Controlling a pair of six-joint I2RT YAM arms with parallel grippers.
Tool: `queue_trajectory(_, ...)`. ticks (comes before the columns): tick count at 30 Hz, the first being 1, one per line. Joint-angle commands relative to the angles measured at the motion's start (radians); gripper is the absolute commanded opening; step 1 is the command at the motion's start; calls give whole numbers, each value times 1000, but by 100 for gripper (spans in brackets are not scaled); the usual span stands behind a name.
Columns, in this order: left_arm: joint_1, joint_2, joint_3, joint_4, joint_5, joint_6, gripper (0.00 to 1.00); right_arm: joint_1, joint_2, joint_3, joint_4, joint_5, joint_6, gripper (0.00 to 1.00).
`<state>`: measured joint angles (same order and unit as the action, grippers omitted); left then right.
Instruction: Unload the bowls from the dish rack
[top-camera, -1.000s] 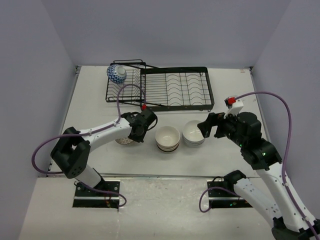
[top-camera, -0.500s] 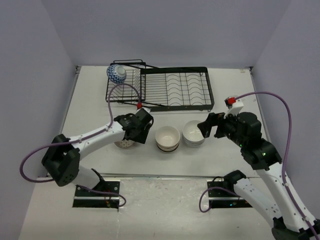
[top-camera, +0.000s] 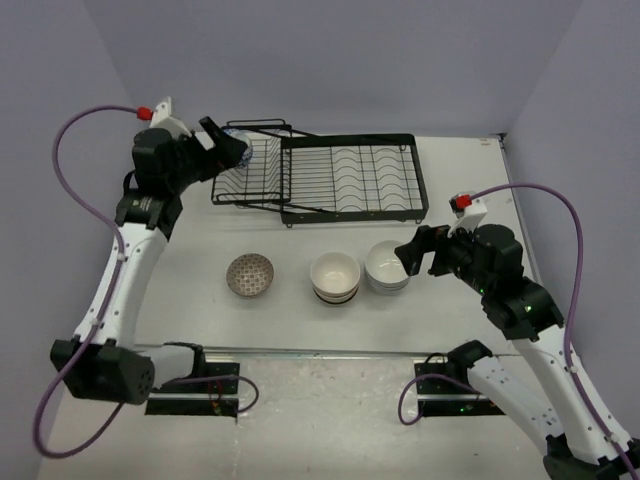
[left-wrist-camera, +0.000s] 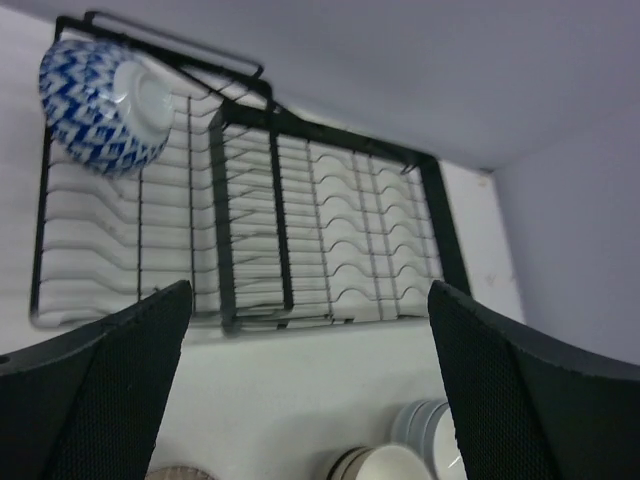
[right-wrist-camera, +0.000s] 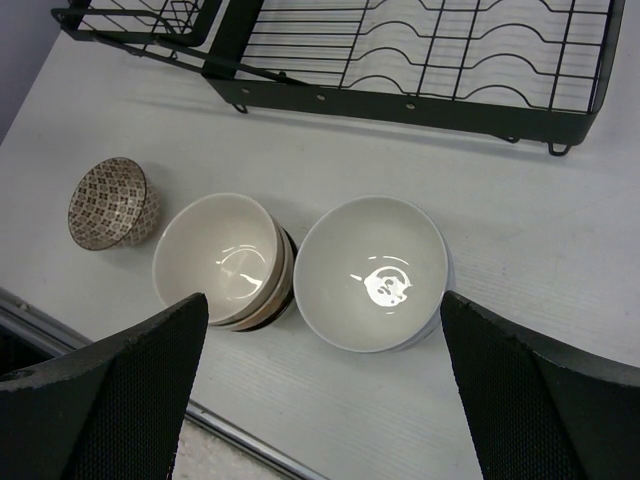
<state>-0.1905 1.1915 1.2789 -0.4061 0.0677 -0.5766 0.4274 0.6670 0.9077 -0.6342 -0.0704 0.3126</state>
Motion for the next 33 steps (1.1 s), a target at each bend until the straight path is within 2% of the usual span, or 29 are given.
queue_trajectory(1,239,181,-13,529,654,-289,100,5,-7,-4,36,-15,-6,99)
queue_trajectory(3,282,336,8,726,768,-453,100,5,-9,-9,37,-31,-4,99)
queue_trajectory(4,305,380,52,800,805,-480,100,7,-12,-9,37,-34,-4,99)
queue_trajectory(5,312,460,78,811,817,-492,100,7,-12,-10,39,-38,-3,99)
queue_trajectory(9,402,569,151,748,791,-453,100,7,-18,-15,48,-51,-1,99)
queue_trajectory(10,419,610,151,801,823,-471,100,7,-21,-15,51,-64,-1,99)
queue_trajectory(13,474,680,163,831,853,-491,100,7,-23,-21,59,-94,-1,99)
queue_trajectory(17,488,746,185,768,848,-393,100,7,-14,-21,61,-103,-1,99)
queue_trajectory(20,496,809,163,895,885,-446,100,8,-6,-15,54,-111,-4,99)
queue_trajectory(25,502,885,192,1018,906,-525,100,14,13,-12,47,-104,-7,99)
queue_trajectory(29,505,936,237,1012,920,-566,100,14,32,-1,42,-118,-12,99)
queue_trajectory(31,505,956,232,1096,934,-614,100,14,37,-1,42,-115,-12,99)
queue_trajectory(33,505,967,235,1106,934,-647,100,17,36,-3,41,-114,-12,99)
